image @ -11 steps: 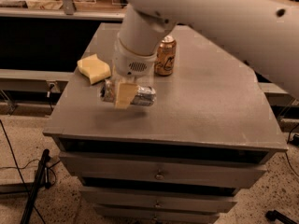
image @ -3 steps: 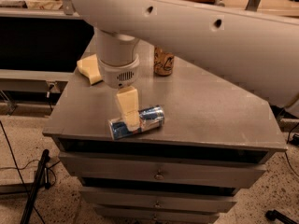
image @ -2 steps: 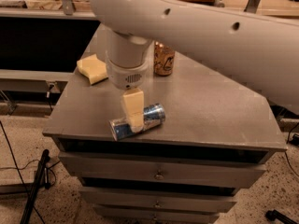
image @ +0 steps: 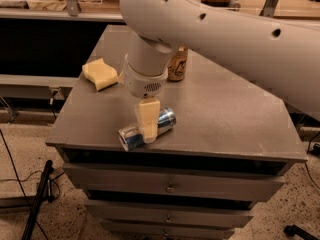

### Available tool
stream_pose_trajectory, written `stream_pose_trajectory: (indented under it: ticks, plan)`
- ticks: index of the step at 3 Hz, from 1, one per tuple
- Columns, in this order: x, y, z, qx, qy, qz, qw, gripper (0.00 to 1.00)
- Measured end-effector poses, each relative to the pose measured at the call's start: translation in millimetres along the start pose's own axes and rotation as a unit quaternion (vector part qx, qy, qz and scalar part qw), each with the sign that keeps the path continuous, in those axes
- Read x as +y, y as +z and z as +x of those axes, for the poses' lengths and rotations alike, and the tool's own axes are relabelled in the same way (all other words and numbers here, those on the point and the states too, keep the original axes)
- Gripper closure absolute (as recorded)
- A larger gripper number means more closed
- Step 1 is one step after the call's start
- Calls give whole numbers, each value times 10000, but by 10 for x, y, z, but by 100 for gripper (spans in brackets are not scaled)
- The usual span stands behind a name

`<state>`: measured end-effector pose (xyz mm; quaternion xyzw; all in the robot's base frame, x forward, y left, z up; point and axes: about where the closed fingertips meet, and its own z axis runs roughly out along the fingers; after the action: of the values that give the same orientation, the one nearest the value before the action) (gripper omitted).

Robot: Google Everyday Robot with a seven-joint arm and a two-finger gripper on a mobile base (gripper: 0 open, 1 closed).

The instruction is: Knock redbull can over

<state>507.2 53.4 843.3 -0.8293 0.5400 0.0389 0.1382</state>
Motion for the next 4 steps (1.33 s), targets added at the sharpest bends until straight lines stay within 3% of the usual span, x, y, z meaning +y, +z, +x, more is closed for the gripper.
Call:
stream_pose_trajectory:
  ticks: [2, 4]
  plan:
    - [26, -65, 34, -209, -80, 41, 9997, 0]
    - [65, -578, 239, -255, -174, 310, 9990, 0]
